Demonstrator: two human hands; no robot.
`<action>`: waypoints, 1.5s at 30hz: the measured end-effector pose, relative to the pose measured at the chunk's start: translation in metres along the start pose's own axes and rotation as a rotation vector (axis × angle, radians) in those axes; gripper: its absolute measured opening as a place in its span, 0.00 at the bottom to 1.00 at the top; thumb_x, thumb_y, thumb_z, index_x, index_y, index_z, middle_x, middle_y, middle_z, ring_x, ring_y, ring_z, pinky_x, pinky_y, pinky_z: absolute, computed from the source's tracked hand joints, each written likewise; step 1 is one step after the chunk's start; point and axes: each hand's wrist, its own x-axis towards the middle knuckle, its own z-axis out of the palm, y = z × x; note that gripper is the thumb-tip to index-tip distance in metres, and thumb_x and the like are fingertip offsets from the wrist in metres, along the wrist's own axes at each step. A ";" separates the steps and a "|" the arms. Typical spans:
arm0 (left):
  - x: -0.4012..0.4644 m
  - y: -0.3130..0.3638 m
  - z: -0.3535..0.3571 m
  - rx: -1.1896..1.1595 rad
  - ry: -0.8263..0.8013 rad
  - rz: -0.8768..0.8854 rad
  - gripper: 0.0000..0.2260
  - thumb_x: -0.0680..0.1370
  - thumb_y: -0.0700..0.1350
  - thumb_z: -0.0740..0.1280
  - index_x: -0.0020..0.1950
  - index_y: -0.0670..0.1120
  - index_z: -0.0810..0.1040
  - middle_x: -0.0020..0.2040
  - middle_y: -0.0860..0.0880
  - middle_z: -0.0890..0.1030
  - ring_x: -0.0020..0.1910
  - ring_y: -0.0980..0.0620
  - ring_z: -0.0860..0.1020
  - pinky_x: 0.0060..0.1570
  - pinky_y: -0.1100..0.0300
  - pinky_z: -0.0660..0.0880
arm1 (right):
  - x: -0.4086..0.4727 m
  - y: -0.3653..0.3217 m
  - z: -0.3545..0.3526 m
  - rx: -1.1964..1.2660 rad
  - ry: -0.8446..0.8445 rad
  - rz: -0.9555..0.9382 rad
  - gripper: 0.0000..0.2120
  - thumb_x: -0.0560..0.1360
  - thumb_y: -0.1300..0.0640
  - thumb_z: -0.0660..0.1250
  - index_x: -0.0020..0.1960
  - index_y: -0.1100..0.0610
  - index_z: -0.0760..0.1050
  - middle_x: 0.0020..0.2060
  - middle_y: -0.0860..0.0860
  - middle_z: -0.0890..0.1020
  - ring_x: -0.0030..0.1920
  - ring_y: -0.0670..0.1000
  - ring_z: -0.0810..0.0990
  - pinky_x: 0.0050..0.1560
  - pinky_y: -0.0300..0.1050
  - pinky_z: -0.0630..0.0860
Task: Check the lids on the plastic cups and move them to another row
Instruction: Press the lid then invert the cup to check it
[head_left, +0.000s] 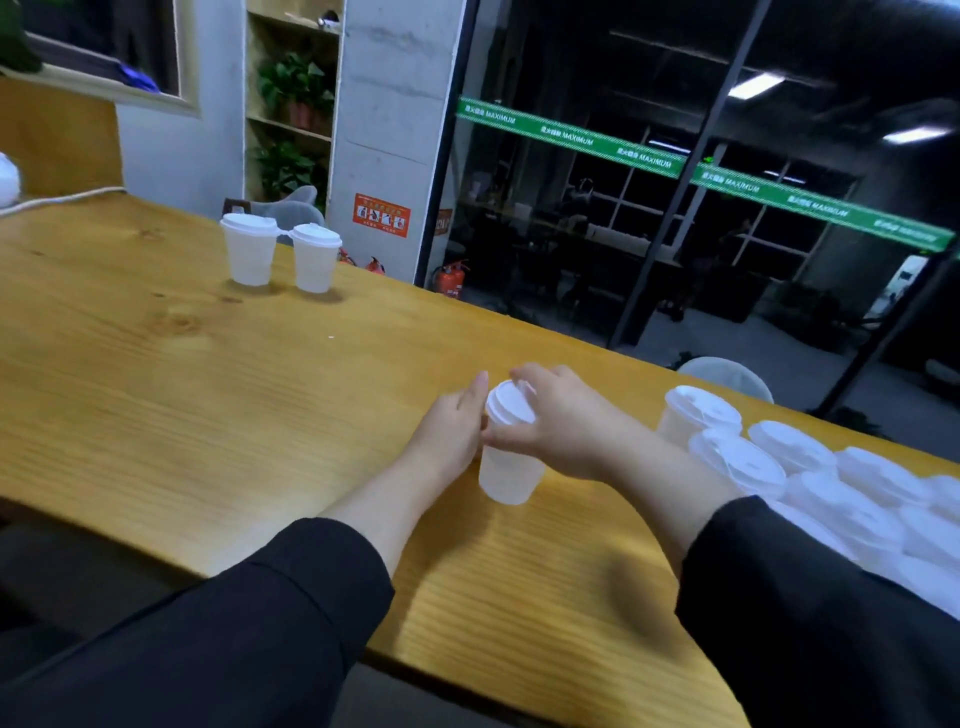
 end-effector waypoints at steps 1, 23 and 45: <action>-0.004 -0.001 -0.001 -0.033 -0.025 -0.003 0.24 0.86 0.61 0.55 0.46 0.47 0.81 0.37 0.51 0.81 0.41 0.48 0.78 0.45 0.54 0.74 | -0.002 0.001 -0.001 0.047 0.019 0.019 0.39 0.73 0.34 0.71 0.77 0.48 0.64 0.68 0.51 0.70 0.60 0.54 0.75 0.53 0.48 0.76; -0.158 0.042 0.101 -0.753 0.174 -0.327 0.13 0.81 0.55 0.67 0.56 0.47 0.83 0.42 0.49 0.84 0.37 0.50 0.79 0.34 0.57 0.72 | -0.142 0.027 -0.041 0.425 0.219 0.059 0.29 0.78 0.33 0.63 0.75 0.44 0.70 0.73 0.46 0.73 0.67 0.49 0.73 0.62 0.49 0.74; -0.163 0.067 0.100 -0.719 -0.294 -0.533 0.17 0.79 0.59 0.69 0.53 0.46 0.85 0.42 0.44 0.81 0.30 0.50 0.73 0.22 0.66 0.67 | -0.165 0.066 -0.062 0.427 0.138 -0.209 0.40 0.66 0.24 0.66 0.75 0.32 0.62 0.71 0.31 0.68 0.71 0.36 0.67 0.70 0.41 0.66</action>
